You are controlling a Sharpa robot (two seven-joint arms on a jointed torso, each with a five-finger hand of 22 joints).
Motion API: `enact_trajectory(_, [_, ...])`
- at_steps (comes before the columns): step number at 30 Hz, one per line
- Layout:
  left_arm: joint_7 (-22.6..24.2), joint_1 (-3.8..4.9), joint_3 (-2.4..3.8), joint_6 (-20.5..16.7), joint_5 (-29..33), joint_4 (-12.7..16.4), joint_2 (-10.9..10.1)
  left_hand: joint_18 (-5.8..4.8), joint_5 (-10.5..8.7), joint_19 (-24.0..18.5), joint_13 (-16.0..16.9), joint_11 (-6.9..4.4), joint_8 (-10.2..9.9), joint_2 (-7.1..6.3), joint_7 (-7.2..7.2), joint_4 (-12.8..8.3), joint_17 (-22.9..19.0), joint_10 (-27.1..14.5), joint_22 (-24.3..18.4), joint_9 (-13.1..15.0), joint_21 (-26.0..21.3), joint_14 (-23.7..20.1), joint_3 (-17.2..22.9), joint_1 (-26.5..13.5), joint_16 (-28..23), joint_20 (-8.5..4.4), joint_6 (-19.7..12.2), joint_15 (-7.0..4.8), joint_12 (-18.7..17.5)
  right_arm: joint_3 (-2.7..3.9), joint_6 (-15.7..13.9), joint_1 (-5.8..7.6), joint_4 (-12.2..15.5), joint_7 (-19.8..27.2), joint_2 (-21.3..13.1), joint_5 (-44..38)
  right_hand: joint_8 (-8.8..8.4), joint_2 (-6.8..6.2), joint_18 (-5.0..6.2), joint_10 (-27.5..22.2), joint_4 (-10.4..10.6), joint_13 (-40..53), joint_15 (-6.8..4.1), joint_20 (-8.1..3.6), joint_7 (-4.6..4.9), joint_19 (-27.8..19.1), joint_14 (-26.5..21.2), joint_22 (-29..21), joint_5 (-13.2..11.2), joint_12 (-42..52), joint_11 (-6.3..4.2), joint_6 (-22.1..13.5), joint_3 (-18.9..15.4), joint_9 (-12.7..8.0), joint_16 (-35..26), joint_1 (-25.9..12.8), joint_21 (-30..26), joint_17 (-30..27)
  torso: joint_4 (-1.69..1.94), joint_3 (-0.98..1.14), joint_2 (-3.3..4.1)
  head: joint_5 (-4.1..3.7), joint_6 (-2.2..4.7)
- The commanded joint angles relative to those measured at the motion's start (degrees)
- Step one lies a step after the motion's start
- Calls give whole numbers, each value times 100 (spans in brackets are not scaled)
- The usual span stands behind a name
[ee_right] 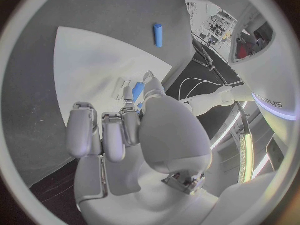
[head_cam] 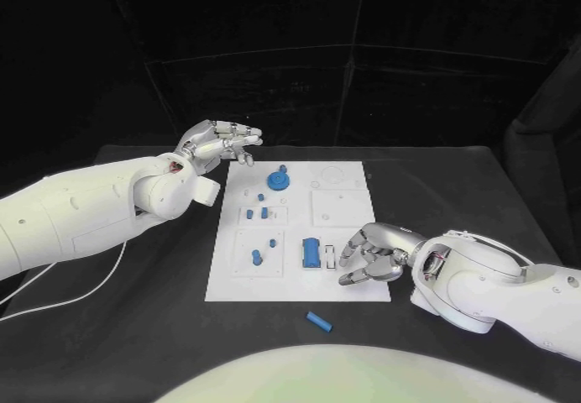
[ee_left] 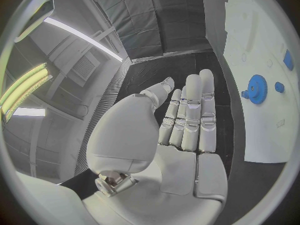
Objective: Assemble the parts on the task board
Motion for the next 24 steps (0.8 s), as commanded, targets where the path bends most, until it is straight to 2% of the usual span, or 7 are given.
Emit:
enact_trajectory(1, [50,-1,-4,82,18,-33,30,78,32,4,-4,1,32,10,-6,-35,-10,-21,-10,6,-28,-45,-4,-14,18,30,-54,-11,21,2,109,11,-18,664,9,235,-50,82,-54,112,-113,622,46,55,10,-12,482,-12,-116,-22,54,-54,45,-32,-30,225,-35,913,0,-4,-63,87,-26])
enact_trajectory(5, [51,-8,-15,88,19,-70,62,78,32,4,-4,1,32,10,-6,-35,-10,-21,-10,6,-28,-45,-4,-14,18,30,-54,-11,21,2,486,13,-57,1067,68,68,-134,169,-57,108,-321,641,63,80,35,-10,490,3,-359,10,72,-32,186,-113,-9,530,-28,953,-3,-10,-92,172,-26])
enact_trajectory(8, [52,-12,-20,93,19,-89,79,78,32,4,-4,1,34,10,-7,-34,-11,-21,-10,6,-29,-46,-5,-16,18,30,-54,-10,24,1,714,14,-80,1256,134,-131,-219,203,-58,104,-418,651,81,101,52,-12,493,8,-406,28,88,25,251,-187,-1,646,-26,968,-6,-12,-98,204,-26])
enact_trajectory(12, [52,-16,-25,97,19,-102,96,78,32,4,-4,1,35,10,-7,-34,-11,-21,-10,6,-29,-47,-6,-17,18,30,-55,-10,25,0,925,15,-92,1415,221,-413,-288,218,-58,109,-484,673,88,114,51,-13,494,14,-461,68,91,120,285,-252,3,695,-24,977,2,-14,-97,217,-26])
enact_trajectory(16, [53,-20,-28,101,19,-111,108,78,32,4,-4,1,35,10,-7,-34,-11,-21,-10,6,-29,-47,-6,-17,18,30,-55,-10,25,-1,1123,15,-93,1482,295,-735,-376,244,-60,115,-542,692,85,120,30,-9,497,36,-827,107,79,307,281,-342,12,660,-14,994,-1,-9,-98,212,-26])
enact_trajectory(24, [52,-26,-32,105,19,-122,120,78,32,4,-4,1,35,10,-7,-34,-11,-21,-10,6,-29,-47,-6,-17,18,30,-55,-10,25,-2,1379,14,-102,1410,365,-1062,-456,287,-63,118,-554,694,61,100,-13,-2,501,61,-1107,120,48,516,222,-424,24,520,-1,1016,-7,-6,-99,201,-26])
